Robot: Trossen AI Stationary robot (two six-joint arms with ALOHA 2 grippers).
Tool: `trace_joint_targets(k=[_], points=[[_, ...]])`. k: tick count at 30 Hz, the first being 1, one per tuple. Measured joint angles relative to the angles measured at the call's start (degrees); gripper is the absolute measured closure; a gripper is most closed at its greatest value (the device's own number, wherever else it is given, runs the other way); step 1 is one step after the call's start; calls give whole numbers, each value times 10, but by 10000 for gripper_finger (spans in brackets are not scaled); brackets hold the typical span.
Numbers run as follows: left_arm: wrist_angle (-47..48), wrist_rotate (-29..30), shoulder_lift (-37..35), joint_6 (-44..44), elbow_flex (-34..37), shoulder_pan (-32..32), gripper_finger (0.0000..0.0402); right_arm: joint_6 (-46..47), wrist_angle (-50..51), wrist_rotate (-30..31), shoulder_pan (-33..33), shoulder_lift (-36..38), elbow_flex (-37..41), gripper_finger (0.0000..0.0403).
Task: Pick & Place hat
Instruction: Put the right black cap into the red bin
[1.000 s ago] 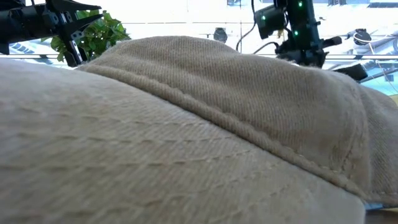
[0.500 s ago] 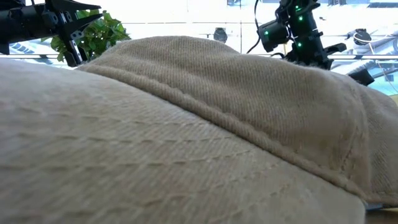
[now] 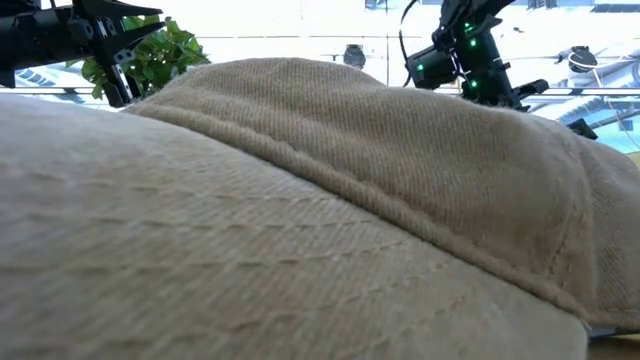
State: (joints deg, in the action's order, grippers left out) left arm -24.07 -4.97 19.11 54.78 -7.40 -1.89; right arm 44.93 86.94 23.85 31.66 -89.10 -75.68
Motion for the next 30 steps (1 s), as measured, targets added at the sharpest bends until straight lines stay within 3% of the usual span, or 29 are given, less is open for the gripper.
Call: trace_joint_targets(k=[15, 24, 30], points=[[-1, 0, 0, -1, 0, 0, 350, 20, -19, 4, 0, 1, 2, 403], [-1, 0, 0, -1, 0, 1, 350, 23, -40, -14, -13, 1, 99, 403], [-1, -1, 0, -1, 0, 1, 350, 37, -46, -13, -30, 1, 110, 403]])
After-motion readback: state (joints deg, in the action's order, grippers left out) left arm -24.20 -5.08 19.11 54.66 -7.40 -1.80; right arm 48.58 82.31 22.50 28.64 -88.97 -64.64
